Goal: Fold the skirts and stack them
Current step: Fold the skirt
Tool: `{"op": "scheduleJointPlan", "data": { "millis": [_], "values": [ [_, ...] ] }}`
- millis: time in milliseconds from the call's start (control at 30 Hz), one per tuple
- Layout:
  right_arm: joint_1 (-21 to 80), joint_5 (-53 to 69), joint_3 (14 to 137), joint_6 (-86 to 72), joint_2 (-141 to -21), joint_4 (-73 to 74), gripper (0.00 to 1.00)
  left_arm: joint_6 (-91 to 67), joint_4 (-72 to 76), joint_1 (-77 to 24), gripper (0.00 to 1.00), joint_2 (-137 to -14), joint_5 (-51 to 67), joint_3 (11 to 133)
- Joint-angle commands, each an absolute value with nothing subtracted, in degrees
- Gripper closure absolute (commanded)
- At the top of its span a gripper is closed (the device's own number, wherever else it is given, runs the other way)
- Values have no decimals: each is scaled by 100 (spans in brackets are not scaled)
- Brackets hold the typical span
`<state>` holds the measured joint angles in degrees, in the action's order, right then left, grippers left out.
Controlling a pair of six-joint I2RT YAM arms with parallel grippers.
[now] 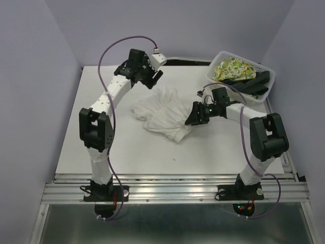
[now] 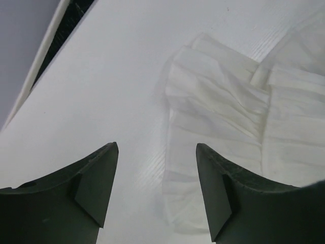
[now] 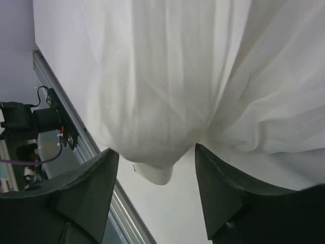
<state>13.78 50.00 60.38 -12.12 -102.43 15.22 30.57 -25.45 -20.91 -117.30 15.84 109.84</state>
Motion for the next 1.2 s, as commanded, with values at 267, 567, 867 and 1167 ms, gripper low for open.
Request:
{"op": "scheduleJointPlan", "data": {
  "millis": [267, 567, 867, 1167],
  "values": [
    [1371, 3103, 7004, -669, -9798, 2478, 29, 2647, -2831, -2074, 28, -9589, 2468, 8078],
    [1371, 3551, 7023, -396, -10502, 2505, 29, 2233, -2242, -2162, 32, -9966, 2795, 7410],
    [1371, 3770, 6917, -378, -10819, 2303, 40, 2145, -2057, -2276, 52, -10353, 3173, 7321],
    [1371, 4016, 6812, -396, -10828, 2136, 63, 2118, -2206, -2285, 100, -10283, 3252, 7927]
  ]
}}
